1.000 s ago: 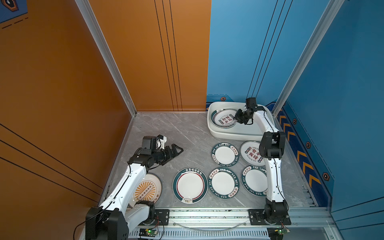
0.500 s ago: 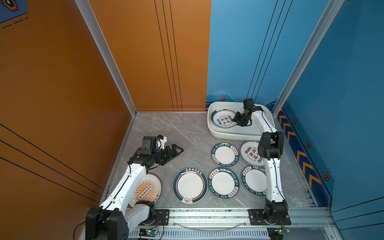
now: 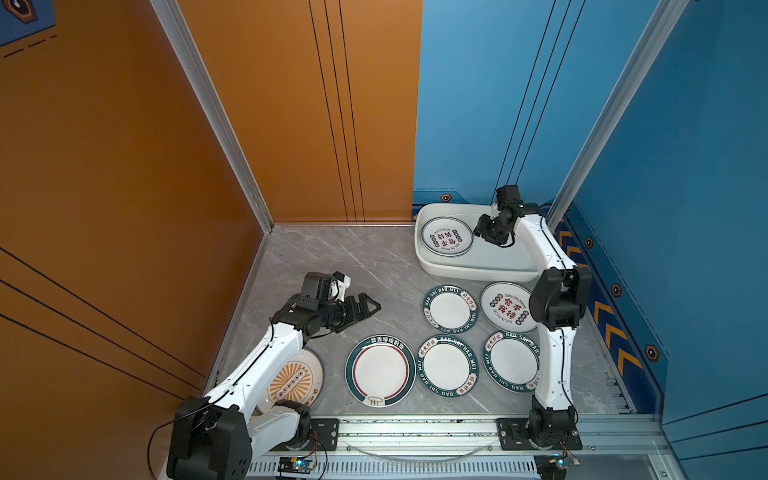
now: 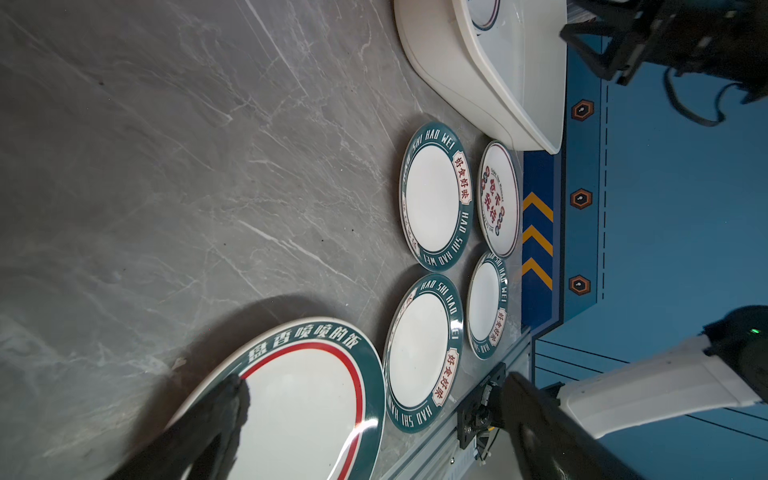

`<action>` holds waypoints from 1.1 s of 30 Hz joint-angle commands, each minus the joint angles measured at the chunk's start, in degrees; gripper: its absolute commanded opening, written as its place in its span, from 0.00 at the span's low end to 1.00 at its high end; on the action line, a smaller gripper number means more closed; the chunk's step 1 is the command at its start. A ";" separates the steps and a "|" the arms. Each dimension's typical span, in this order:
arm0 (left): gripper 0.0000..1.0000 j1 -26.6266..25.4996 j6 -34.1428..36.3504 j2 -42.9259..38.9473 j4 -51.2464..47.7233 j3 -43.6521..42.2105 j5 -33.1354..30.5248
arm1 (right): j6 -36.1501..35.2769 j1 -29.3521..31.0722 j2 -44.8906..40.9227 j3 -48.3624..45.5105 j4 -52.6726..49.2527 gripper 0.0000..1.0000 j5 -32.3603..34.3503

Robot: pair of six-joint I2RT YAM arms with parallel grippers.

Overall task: Place the plates into the plastic bin on the countertop
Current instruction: 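Withdraw the right gripper while the left gripper reaches toward the 'HAO SHI HAO WEI' plate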

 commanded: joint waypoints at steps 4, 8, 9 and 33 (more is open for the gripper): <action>0.96 -5.86 -3.63 6.29 9.84 0.45 -3.92 | -1.56 -1.90 -19.93 -17.03 5.62 0.54 -2.42; 0.96 -9.63 -5.06 10.85 12.80 2.80 -5.89 | -1.48 -2.95 -28.09 -28.87 7.81 0.54 -4.80; 0.96 -10.46 -5.45 12.03 13.70 3.27 -6.52 | -1.25 -3.28 -29.80 -31.92 8.68 0.54 -5.32; 0.77 -19.38 -13.26 39.59 28.07 13.98 -9.12 | 0.80 -6.67 -43.72 -57.75 17.10 0.53 -12.29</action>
